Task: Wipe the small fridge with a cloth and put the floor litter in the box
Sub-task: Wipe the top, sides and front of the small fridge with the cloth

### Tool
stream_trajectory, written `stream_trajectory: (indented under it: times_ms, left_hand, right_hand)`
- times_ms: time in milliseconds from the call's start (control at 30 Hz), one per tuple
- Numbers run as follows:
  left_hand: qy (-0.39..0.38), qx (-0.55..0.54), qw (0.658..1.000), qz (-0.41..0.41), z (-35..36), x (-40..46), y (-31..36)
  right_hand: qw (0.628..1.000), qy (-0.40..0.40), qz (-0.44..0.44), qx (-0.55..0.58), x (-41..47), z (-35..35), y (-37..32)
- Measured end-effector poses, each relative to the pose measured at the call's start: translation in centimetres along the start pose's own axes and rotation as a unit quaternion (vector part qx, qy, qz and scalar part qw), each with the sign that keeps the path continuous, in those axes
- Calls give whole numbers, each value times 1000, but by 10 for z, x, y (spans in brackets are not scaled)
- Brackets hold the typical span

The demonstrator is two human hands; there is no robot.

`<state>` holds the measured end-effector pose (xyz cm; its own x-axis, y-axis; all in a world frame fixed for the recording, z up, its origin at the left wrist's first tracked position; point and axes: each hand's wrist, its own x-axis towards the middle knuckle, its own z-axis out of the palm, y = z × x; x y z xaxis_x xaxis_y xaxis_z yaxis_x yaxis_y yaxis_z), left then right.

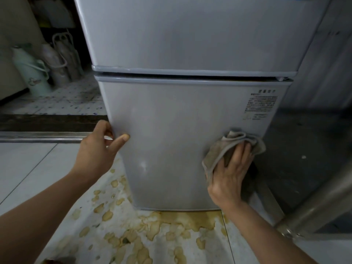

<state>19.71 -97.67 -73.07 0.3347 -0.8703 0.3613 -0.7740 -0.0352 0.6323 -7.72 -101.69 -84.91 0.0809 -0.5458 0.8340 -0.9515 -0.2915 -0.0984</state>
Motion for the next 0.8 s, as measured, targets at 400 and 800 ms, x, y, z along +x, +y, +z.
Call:
stream_trajectory:
  times_ms: [400,800]
  left_hand:
    - [5,-37,999,-7,2,-1,-3]
    - [-25,-148,987,-54,9,-11,-25]
  right_hand:
    - [968,40,-240,-55,31,7,-20]
    - [962,76,-263,2,77,-16,-62]
